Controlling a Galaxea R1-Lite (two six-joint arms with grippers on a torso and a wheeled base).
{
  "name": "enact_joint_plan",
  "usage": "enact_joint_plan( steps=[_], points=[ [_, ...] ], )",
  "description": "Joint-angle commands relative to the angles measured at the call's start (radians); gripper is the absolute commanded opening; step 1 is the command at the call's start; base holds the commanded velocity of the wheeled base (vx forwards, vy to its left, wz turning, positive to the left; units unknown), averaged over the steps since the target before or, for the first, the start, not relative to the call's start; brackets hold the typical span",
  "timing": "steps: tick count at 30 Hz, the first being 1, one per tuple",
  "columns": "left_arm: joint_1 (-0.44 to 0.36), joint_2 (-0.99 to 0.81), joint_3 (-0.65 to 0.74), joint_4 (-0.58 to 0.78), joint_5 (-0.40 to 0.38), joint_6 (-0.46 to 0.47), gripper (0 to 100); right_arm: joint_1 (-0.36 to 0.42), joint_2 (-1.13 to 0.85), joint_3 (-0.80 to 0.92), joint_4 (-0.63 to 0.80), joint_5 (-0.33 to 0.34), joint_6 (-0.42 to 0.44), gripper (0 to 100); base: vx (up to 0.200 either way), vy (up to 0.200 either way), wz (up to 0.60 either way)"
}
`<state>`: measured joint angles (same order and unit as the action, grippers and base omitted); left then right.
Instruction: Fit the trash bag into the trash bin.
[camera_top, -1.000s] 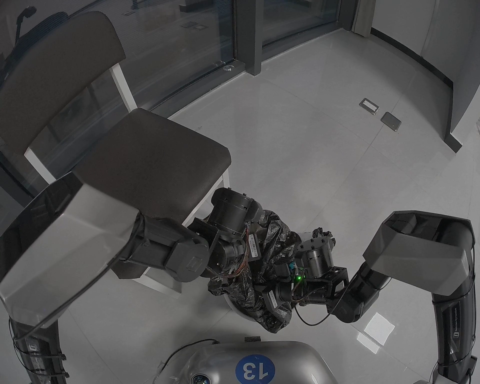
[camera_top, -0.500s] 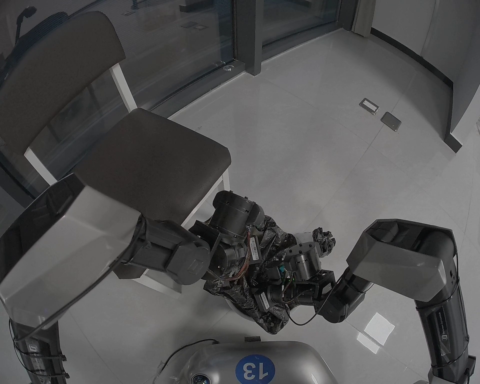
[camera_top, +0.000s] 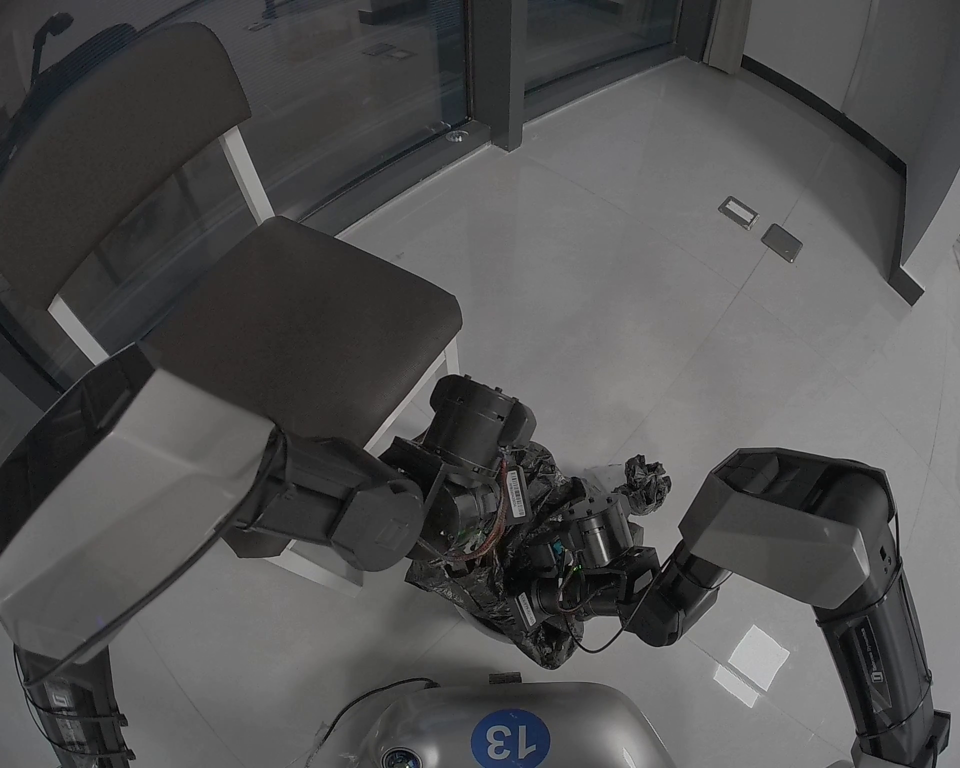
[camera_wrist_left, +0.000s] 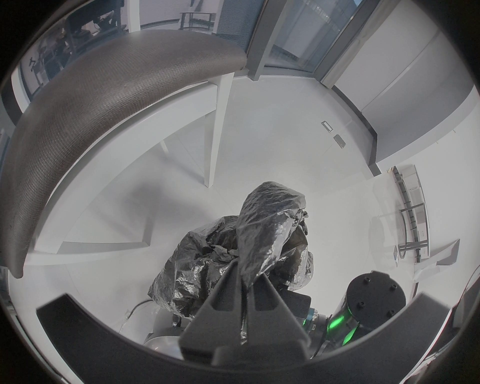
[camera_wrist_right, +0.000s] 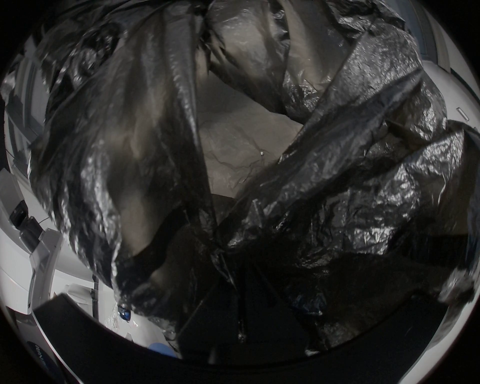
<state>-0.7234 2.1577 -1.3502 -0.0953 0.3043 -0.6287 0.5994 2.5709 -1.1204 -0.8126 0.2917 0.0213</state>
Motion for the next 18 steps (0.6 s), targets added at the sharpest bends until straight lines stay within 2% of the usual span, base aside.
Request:
enact_joint_plan(
  steps=[1, 8, 11, 18],
  points=[
    [-0.004, -0.002, -0.001, 0.000, -0.001, 0.000, 0, 0.000, -0.005, -0.002, -0.002, 0.001, 0.006, 0, 0.000, 0.000, 0.00],
    [-0.005, 0.013, -0.004, -0.003, 0.001, -0.002, 0, -0.004, -0.159, 0.065, -0.004, 0.001, 0.026, 0, 0.000, 0.000, 0.00],
    [-0.007, 0.030, -0.009, -0.004, -0.001, -0.003, 0, -0.023, -0.310, 0.172, 0.001, 0.001, 0.025, 0, 0.000, 0.000, 0.00],
    [-0.025, 0.050, -0.040, -0.004, -0.001, -0.011, 0, -0.026, -0.466, 0.303, -0.005, 0.000, 0.023, 0, 0.000, 0.000, 0.00]
  ],
)
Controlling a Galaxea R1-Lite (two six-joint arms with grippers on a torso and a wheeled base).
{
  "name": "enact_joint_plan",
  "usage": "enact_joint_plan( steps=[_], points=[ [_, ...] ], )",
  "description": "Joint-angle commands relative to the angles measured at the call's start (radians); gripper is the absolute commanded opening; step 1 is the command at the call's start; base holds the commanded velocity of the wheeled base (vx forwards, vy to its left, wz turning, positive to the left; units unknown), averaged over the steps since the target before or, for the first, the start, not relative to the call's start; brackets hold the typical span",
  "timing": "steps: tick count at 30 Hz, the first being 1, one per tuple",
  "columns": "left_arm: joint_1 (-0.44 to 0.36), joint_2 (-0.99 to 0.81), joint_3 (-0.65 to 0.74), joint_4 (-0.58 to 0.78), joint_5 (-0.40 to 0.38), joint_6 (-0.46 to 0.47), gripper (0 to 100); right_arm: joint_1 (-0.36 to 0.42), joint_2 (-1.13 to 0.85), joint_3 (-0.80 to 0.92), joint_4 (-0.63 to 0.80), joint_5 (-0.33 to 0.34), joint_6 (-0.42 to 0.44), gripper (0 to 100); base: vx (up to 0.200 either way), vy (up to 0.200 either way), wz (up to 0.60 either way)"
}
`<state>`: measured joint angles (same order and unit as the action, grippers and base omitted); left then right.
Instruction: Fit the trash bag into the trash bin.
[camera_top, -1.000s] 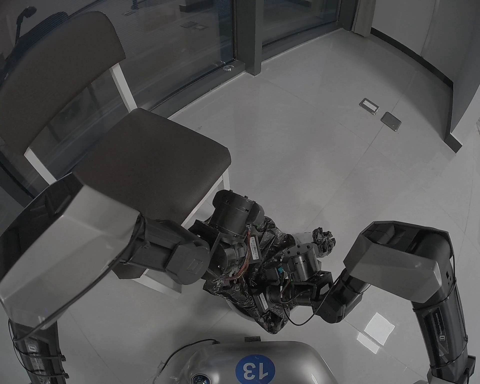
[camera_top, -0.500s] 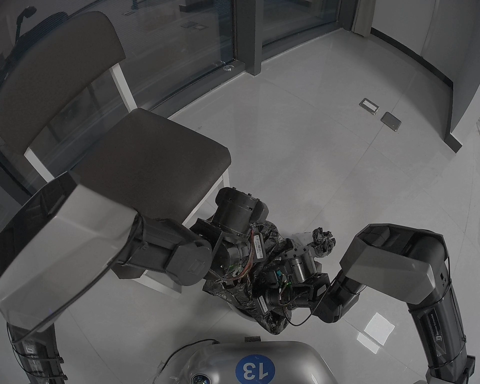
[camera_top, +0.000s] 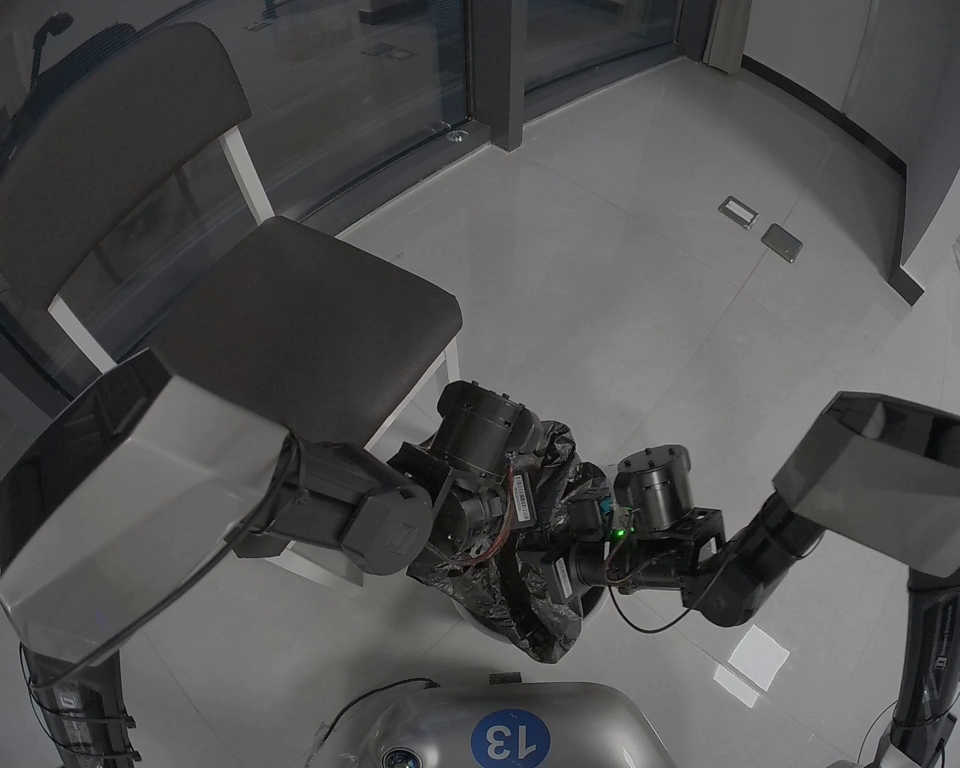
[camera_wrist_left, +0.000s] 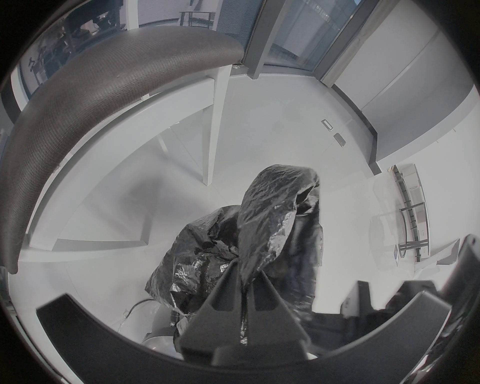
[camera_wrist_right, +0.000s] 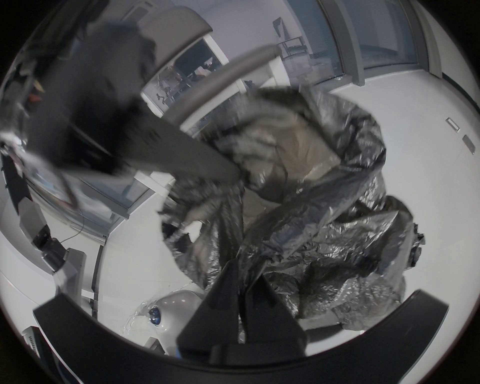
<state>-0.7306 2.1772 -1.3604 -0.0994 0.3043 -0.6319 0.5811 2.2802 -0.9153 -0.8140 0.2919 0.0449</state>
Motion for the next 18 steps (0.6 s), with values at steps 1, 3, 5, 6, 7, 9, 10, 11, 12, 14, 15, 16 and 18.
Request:
enact_joint_plan(
  steps=[1, 3, 5, 6, 7, 9, 10, 11, 12, 14, 15, 16, 18],
  points=[
    [-0.021, 0.032, -0.032, 0.000, -0.001, -0.009, 0, -0.007, -0.180, 0.101, -0.004, 0.000, 0.000, 0, 0.000, 0.000, 0.00],
    [-0.039, 0.050, -0.069, 0.001, -0.002, -0.011, 0, -0.006, -0.219, 0.124, -0.005, 0.000, 0.000, 0, 0.000, 0.000, 0.00],
    [-0.055, 0.073, -0.106, 0.004, -0.002, -0.011, 0, -0.006, -0.254, 0.142, -0.005, 0.000, 0.000, 0, 0.000, 0.000, 0.00],
    [-0.061, 0.088, -0.124, 0.006, -0.004, -0.011, 0, -0.003, -0.274, 0.151, -0.007, 0.000, 0.001, 0, 0.000, 0.000, 0.00],
    [-0.067, 0.101, -0.138, 0.007, -0.004, -0.011, 0, -0.003, -0.288, 0.161, -0.007, 0.000, 0.001, 0, 0.000, 0.000, 0.00],
    [-0.078, 0.122, -0.163, 0.007, -0.004, -0.011, 0, 0.002, -0.321, 0.177, -0.007, 0.000, 0.003, 0, 0.000, 0.000, 0.00],
    [-0.079, 0.127, -0.166, 0.007, -0.004, -0.011, 0, 0.002, -0.327, 0.182, -0.007, 0.000, 0.001, 0, 0.000, 0.000, 0.00],
    [-0.084, 0.138, -0.180, 0.007, -0.004, -0.011, 0, 0.005, -0.349, 0.191, -0.007, 0.000, 0.001, 0, 0.000, 0.000, 0.00],
    [-0.085, 0.147, -0.192, 0.009, -0.005, -0.011, 0, 0.006, -0.364, 0.197, -0.005, 0.000, 0.003, 0, 0.000, 0.000, 0.00],
    [-0.085, 0.154, -0.203, 0.009, -0.007, -0.011, 0, 0.006, -0.380, 0.199, -0.005, 0.000, 0.003, 0, 0.000, 0.000, 0.00],
    [-0.085, 0.159, -0.204, 0.009, -0.007, -0.011, 0, 0.006, -0.383, 0.199, -0.005, 0.000, 0.003, 0, 0.000, 0.000, 0.00],
    [-0.085, 0.162, -0.206, 0.009, -0.007, -0.012, 0, 0.006, -0.384, 0.197, -0.005, 0.000, 0.003, 0, 0.000, 0.000, 0.00],
    [-0.085, 0.167, -0.207, 0.009, -0.007, -0.017, 0, 0.006, -0.384, 0.196, -0.007, 0.000, 0.001, 0, 0.000, 0.000, 0.00]
  ],
)
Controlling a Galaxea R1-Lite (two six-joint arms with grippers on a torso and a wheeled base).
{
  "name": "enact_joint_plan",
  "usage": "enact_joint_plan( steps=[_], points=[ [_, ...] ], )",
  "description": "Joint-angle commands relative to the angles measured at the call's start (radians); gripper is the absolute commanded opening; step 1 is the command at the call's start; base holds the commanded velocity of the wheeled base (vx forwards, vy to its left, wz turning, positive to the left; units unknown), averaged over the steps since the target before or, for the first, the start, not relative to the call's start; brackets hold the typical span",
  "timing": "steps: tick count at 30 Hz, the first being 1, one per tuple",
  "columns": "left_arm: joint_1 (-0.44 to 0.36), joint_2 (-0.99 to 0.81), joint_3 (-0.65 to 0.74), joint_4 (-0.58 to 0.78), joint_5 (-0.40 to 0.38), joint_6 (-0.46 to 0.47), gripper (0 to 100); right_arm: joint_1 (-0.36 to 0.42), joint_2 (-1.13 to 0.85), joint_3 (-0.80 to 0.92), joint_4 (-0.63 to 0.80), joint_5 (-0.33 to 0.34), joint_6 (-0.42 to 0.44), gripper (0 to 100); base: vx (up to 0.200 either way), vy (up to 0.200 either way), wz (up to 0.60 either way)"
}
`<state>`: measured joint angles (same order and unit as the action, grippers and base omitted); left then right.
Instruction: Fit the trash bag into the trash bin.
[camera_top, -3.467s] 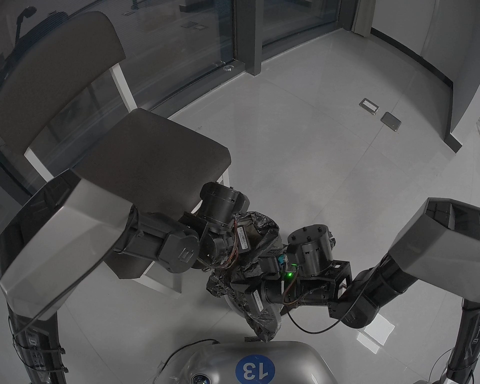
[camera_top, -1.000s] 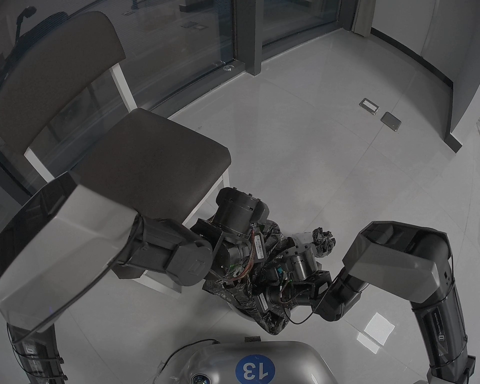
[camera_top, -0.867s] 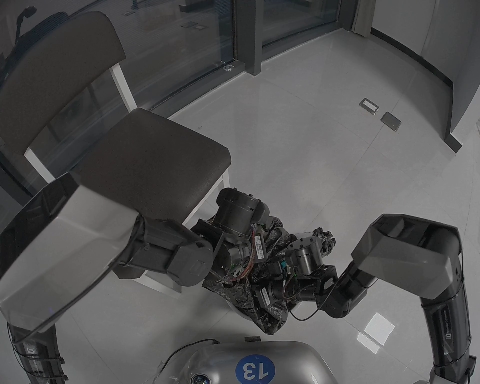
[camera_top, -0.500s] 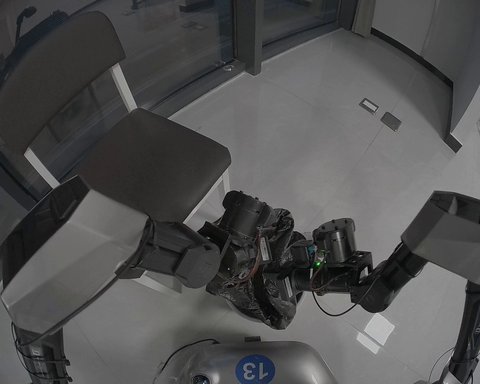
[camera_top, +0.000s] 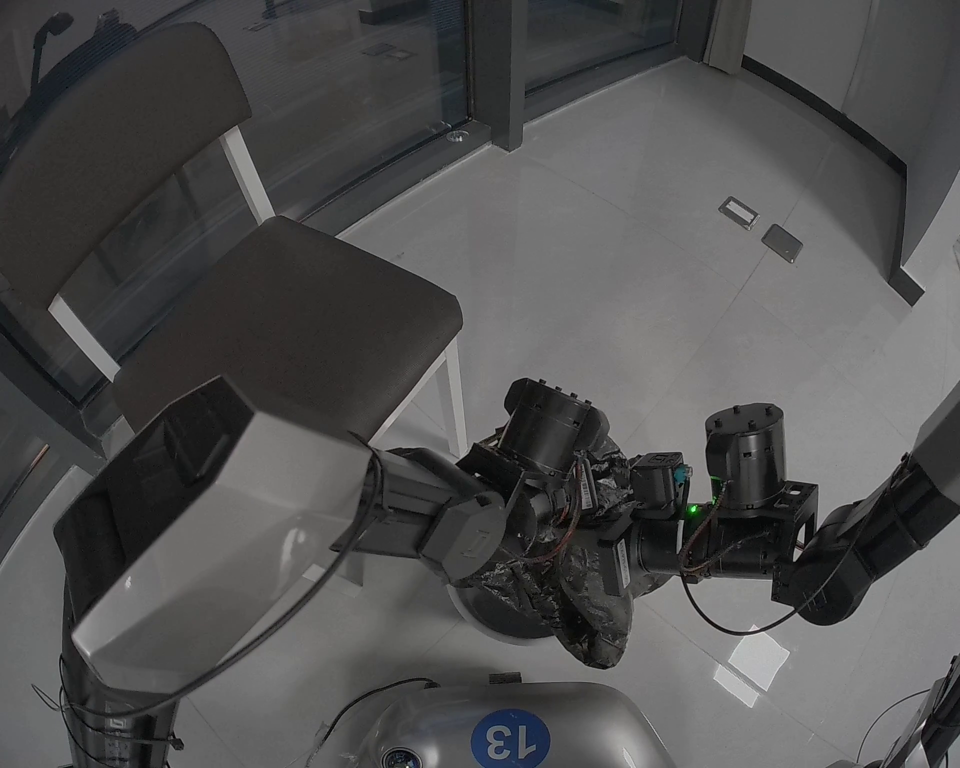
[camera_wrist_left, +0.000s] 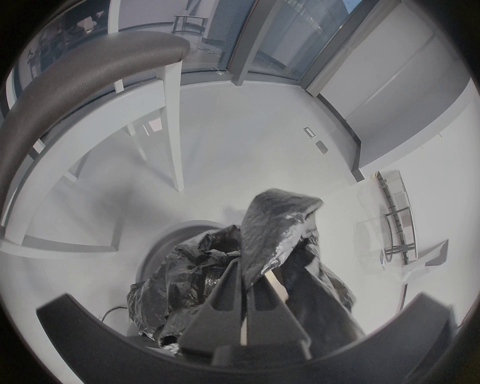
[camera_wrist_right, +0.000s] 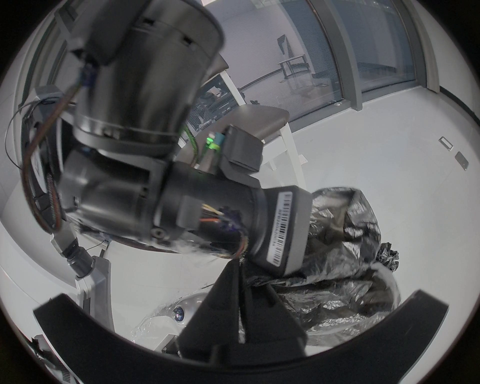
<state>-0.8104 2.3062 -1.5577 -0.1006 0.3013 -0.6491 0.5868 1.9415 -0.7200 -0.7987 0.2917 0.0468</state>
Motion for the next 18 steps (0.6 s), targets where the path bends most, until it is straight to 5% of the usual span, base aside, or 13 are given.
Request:
enact_joint_plan(
  steps=[1, 18],
  points=[
    [-0.004, 0.044, -0.013, 0.010, -0.002, -0.021, 0, 0.010, -0.052, -0.007, -0.022, 0.000, -0.001, 0, 0.000, 0.000, 0.00],
    [0.005, 0.081, -0.036, 0.009, 0.012, -0.055, 0, 0.034, -0.013, -0.009, -0.022, 0.000, -0.010, 0, 0.000, 0.000, 0.00]
  ],
)
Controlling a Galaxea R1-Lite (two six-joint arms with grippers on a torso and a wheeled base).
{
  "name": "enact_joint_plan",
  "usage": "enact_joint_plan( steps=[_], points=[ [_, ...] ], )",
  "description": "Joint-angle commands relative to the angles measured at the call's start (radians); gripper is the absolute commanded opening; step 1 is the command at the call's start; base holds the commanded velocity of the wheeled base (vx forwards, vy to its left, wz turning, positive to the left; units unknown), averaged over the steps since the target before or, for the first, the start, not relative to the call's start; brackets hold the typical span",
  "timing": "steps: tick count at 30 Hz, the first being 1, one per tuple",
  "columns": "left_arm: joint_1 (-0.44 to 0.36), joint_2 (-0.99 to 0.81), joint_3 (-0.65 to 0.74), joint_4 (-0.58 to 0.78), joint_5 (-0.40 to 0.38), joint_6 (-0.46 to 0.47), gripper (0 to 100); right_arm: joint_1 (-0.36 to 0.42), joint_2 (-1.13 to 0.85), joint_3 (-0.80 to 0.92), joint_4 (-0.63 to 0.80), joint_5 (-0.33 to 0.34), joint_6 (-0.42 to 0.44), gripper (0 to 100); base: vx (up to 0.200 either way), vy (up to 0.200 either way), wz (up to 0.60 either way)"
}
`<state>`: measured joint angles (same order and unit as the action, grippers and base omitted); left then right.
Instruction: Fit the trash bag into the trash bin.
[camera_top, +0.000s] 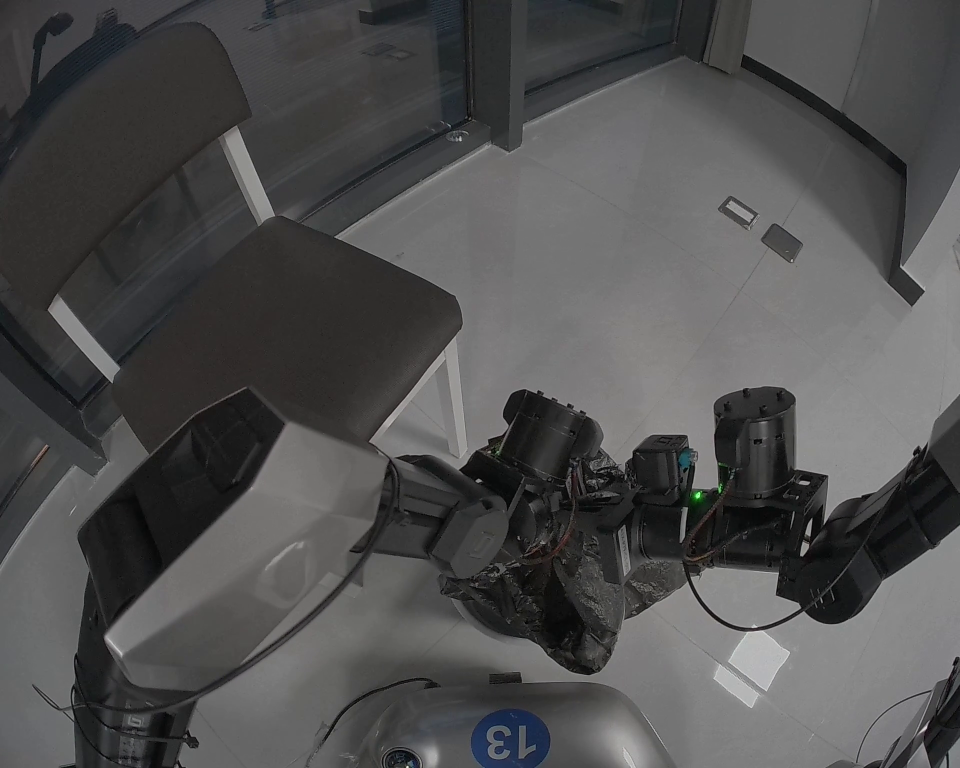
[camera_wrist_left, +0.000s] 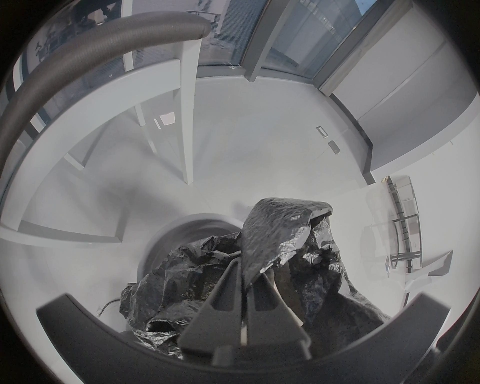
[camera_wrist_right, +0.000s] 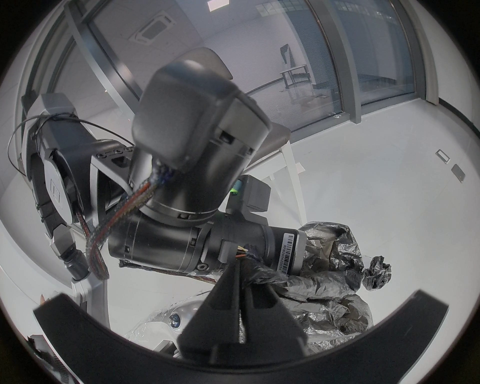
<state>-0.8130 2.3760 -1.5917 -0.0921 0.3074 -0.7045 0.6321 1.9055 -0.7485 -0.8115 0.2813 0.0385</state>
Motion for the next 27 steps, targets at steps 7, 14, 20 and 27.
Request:
enact_joint_plan(
  steps=[7, 14, 20, 27],
  points=[
    [0.034, -0.083, 0.015, 0.009, 0.013, 0.002, 0, -0.023, 0.056, 0.046, -0.037, 0.010, -0.005, 0, 0.000, 0.000, 0.00],
    [0.071, -0.149, 0.021, 0.032, 0.016, 0.005, 0, -0.034, 0.050, 0.054, -0.081, 0.012, -0.017, 0, 0.000, 0.000, 0.00],
    [0.112, -0.242, 0.087, 0.032, 0.025, 0.014, 0, -0.054, 0.021, 0.094, -0.084, 0.012, -0.019, 0, 0.000, 0.000, 0.00],
    [0.130, -0.291, 0.131, 0.032, 0.028, 0.014, 0, -0.063, -0.013, 0.083, -0.078, 0.010, -0.014, 0, 0.000, 0.000, 0.00]
  ],
)
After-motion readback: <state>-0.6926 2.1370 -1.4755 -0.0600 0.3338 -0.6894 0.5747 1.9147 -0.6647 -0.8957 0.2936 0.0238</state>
